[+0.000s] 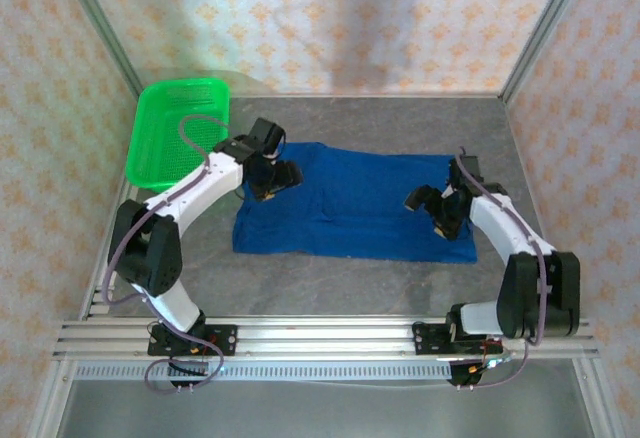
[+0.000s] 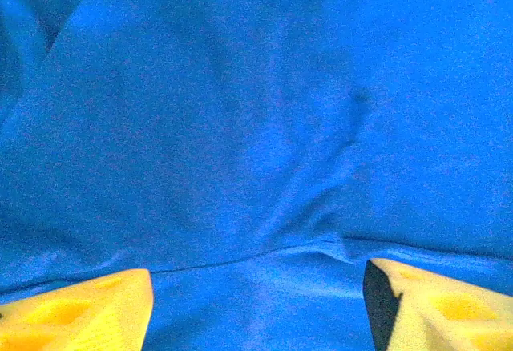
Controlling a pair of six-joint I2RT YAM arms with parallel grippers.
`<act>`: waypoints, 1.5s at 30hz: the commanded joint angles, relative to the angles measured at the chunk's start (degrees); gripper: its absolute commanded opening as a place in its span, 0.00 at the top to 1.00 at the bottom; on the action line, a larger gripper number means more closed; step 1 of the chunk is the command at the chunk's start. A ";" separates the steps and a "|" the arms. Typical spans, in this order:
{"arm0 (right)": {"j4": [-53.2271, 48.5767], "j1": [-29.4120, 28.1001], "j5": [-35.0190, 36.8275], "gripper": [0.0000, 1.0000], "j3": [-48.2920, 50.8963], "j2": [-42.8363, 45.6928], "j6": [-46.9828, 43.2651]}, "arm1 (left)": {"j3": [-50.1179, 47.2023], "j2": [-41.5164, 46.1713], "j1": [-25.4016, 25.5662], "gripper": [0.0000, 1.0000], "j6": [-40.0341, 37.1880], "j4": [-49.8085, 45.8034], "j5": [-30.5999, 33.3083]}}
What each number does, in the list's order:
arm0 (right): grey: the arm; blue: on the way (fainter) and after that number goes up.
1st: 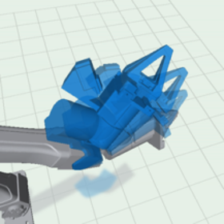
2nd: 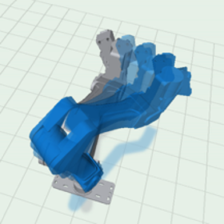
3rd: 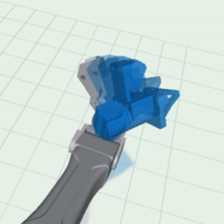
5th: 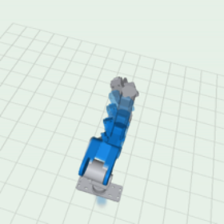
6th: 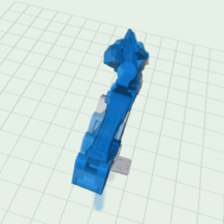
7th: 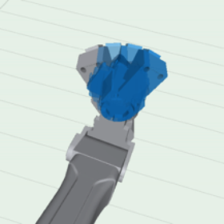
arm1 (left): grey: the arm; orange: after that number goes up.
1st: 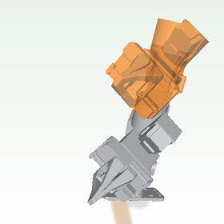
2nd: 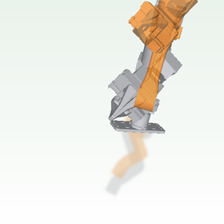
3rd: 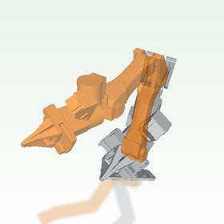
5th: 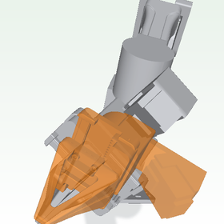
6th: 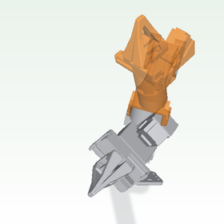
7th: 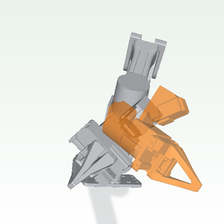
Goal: Fold and stack the t-shirts
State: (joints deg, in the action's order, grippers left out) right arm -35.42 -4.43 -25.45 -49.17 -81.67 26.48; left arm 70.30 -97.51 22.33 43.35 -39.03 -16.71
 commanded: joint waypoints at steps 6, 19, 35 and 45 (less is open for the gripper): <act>0.12 -2.08 15.70 0.09 -0.66 -6.68 10.33 | -8.66 -0.55 -2.05 0.42 3.12 3.21 7.53; -5.51 -2.42 22.86 0.10 3.37 -4.92 11.48 | -23.62 4.69 -4.74 0.51 4.76 1.85 8.55; -14.11 -1.44 27.34 0.08 -2.76 3.19 9.33 | -8.63 16.70 -4.20 0.26 0.82 -7.55 6.16; -14.37 9.83 13.94 0.08 -31.75 -13.15 -4.31 | 34.75 -9.61 -6.89 0.22 -14.49 -14.22 1.74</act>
State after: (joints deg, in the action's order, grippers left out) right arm -47.90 3.53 -7.22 -75.90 -89.27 27.55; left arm 99.61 -100.36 17.08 35.05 -47.86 -13.23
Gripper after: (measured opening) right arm 0.925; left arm 0.779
